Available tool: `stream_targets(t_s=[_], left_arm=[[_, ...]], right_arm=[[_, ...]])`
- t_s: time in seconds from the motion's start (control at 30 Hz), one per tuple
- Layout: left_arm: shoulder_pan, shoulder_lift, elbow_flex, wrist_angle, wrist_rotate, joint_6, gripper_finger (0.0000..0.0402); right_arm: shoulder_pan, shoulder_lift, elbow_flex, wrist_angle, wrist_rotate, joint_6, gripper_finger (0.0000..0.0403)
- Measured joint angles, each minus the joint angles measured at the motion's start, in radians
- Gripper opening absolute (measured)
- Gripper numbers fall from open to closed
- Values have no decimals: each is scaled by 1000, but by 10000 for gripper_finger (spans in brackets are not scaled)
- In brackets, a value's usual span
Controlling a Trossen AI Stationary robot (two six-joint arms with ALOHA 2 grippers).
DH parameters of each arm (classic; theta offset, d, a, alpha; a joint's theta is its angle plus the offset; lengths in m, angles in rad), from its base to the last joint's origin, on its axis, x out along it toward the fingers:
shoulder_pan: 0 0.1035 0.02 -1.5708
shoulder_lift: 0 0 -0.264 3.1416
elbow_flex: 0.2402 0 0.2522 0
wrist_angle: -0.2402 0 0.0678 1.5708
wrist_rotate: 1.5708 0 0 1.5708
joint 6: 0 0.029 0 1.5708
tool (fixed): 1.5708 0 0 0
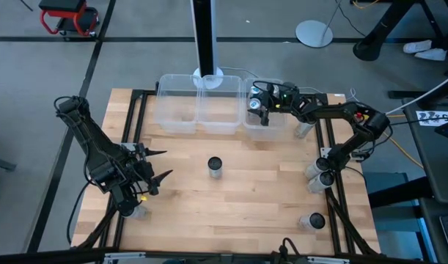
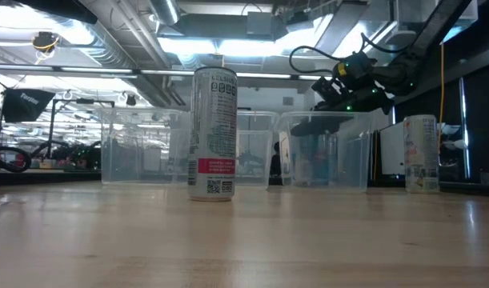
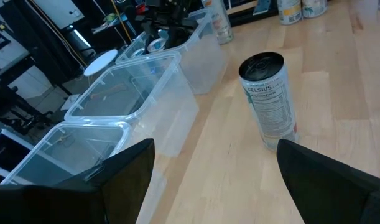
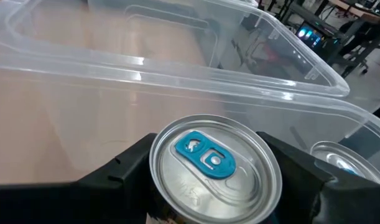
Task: Sort soda cans
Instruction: Put the blue soda can into the right transparent bin, then put the white-pink soda can into the middle transparent bin
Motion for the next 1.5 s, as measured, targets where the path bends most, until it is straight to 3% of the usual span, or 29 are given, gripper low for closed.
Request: stream_targets(t_s=[0.43,0.73,1.1,1.33,1.5], left_arm=[[0,0,0,1,0,-4,327],[0,0,0,2,0,-5,327],[0,0,0,7,0,-8,327],[0,0,0,7,0,-8,327],[0,0,0,9,0,-12,327]], right_arm=[[1,2,-2,-5,26,-17,303],[-1,-23,-7,18,1,2,308],[0,-245,2,26,-26,43,308],[74,-429,5,7,-26,32,308],[159,-548,90,-232,34,-82,308]])
